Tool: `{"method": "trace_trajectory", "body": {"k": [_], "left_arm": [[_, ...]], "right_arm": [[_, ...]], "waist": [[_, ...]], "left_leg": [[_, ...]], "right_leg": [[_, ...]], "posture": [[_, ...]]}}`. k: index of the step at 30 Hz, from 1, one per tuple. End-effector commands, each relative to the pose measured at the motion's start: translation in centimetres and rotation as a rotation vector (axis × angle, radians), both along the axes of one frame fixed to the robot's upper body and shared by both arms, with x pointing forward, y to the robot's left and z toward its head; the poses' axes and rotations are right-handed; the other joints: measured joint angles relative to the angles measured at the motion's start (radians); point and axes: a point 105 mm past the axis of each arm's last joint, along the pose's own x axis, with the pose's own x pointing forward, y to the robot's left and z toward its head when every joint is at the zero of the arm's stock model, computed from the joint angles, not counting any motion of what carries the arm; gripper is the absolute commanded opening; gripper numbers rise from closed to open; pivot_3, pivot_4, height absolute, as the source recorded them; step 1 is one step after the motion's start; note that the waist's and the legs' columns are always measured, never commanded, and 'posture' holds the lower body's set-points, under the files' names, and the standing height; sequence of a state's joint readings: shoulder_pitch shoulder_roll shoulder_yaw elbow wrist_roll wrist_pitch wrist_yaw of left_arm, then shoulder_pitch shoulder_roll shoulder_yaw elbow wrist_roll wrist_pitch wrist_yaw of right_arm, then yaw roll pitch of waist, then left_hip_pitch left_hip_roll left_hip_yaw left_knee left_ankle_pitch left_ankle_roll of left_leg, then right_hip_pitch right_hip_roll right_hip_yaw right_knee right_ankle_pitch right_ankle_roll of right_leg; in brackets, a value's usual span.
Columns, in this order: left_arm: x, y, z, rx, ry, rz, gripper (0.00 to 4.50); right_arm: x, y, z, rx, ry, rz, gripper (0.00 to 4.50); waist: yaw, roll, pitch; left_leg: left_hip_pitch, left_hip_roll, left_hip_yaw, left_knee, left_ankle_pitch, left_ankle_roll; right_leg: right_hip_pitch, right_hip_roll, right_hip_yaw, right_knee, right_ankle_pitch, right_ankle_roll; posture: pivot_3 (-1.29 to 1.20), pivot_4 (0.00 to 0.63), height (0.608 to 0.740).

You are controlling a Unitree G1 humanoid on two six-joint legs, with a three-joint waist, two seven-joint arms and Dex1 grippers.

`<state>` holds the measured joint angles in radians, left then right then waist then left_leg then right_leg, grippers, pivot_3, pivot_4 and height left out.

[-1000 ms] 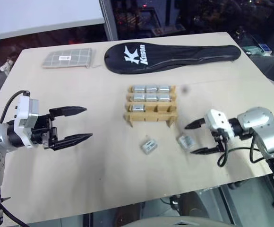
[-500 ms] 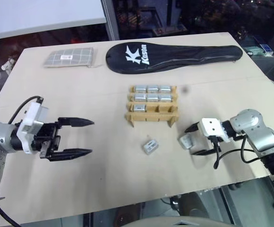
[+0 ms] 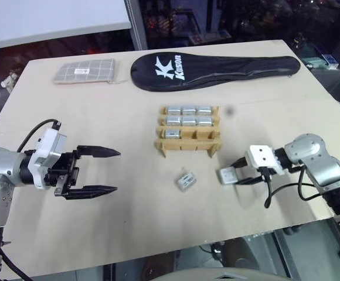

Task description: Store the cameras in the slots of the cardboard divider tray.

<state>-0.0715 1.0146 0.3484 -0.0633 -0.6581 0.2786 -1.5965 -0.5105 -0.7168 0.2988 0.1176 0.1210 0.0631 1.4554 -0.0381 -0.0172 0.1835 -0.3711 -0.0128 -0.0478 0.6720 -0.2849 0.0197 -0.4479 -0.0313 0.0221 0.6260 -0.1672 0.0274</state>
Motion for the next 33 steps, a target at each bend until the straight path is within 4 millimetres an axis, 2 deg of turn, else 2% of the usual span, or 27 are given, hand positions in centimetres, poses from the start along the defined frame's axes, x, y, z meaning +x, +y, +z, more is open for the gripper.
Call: {"method": "trace_trajectory", "body": {"k": [1, 4, 7, 11, 14, 19, 23, 26, 33], "left_arm": [[0.0, -1.7, 1.0, -0.095, -0.020, -0.020, 4.50], [0.6, -2.8, 1.3, -0.175, -0.009, 0.020, 4.50], [2.6, -4.8, 2.0, -0.343, 0.048, 0.150, 4.50], [4.6, -6.3, 1.6, -0.368, 0.082, 0.294, 4.50], [5.0, -7.5, 1.9, -0.400, 0.127, 0.297, 4.50], [5.6, -8.2, 2.6, -0.460, 0.191, 0.290, 4.50], [4.4, -8.4, 3.2, -0.503, 0.289, 0.175, 4.50], [3.8, -8.1, 3.2, -0.502, 0.342, 0.135, 4.50], [4.4, -7.6, 3.4, -0.528, 0.353, 0.152, 4.50]], "right_arm": [[0.1, 1.9, 3.4, 0.131, -0.058, 0.023, 1.70], [0.0, 3.4, 5.1, 0.210, -0.098, 0.046, 1.70], [0.6, 6.1, 7.8, 0.318, -0.248, 0.078, 1.70], [1.5, 8.8, 9.8, 0.373, -0.460, 0.114, 1.70], [1.9, 10.2, 10.9, 0.410, -0.577, 0.130, 1.70], [2.3, 11.4, 11.4, 0.408, -0.721, 0.174, 1.70], [2.5, 11.8, 11.0, 0.374, -0.802, 0.200, 1.70], [2.2, 12.2, 11.1, 0.381, -0.837, 0.217, 1.70], [1.2, 13.2, 11.5, 0.394, -0.917, 0.283, 1.70]], "waist": [[0.000, 0.000, 0.000], [-0.002, 0.000, 0.000], [0.001, 0.000, 0.000], [0.001, -0.001, 0.000], [0.002, -0.001, -0.001], [0.003, -0.001, -0.001], [0.001, -0.001, -0.001], [-0.003, -0.001, -0.001], [-0.001, -0.001, -0.001]], "left_leg": [[0.000, 0.000, 0.000, 0.000, 0.000, 0.000], [0.000, 0.000, -0.001, 0.000, 0.000, 0.000], [0.001, 0.000, -0.003, 0.001, 0.000, 0.000], [0.000, 0.000, -0.008, 0.003, 0.000, 0.000], [-0.001, -0.001, -0.009, 0.003, 0.000, -0.001], [-0.001, -0.002, -0.009, 0.003, 0.002, -0.004], [-0.001, -0.002, -0.009, 0.003, 0.003, -0.005], [-0.001, -0.002, -0.009, 0.003, 0.003, -0.005], [-0.001, -0.002, -0.009, 0.003, 0.003, -0.005]], "right_leg": [[0.000, 0.000, 0.000, 0.000, 0.000, 0.000], [0.000, 0.000, 0.000, 0.000, 0.000, 0.000], [0.001, 0.000, 0.000, 0.001, 0.000, 0.000], [0.001, -0.001, 0.000, 0.003, 0.001, 0.000], [0.000, -0.002, -0.001, 0.003, 0.001, -0.001], [0.000, -0.002, -0.001, 0.002, 0.001, -0.001], [0.000, -0.002, -0.001, 0.002, 0.001, -0.001], [0.000, -0.002, -0.001, 0.002, 0.001, -0.001], [0.000, -0.002, -0.001, 0.002, 0.001, -0.001]], "posture": [[0.00, 0.150, 0.740], [0.00, 0.150, 0.740], [0.00, 0.150, 0.740], [0.00, 0.150, 0.740], [0.00, 0.150, 0.740], [0.00, 0.150, 0.740], [0.00, 0.150, 0.740], [0.00, 0.150, 0.740], [0.00, 0.150, 0.740]]}}
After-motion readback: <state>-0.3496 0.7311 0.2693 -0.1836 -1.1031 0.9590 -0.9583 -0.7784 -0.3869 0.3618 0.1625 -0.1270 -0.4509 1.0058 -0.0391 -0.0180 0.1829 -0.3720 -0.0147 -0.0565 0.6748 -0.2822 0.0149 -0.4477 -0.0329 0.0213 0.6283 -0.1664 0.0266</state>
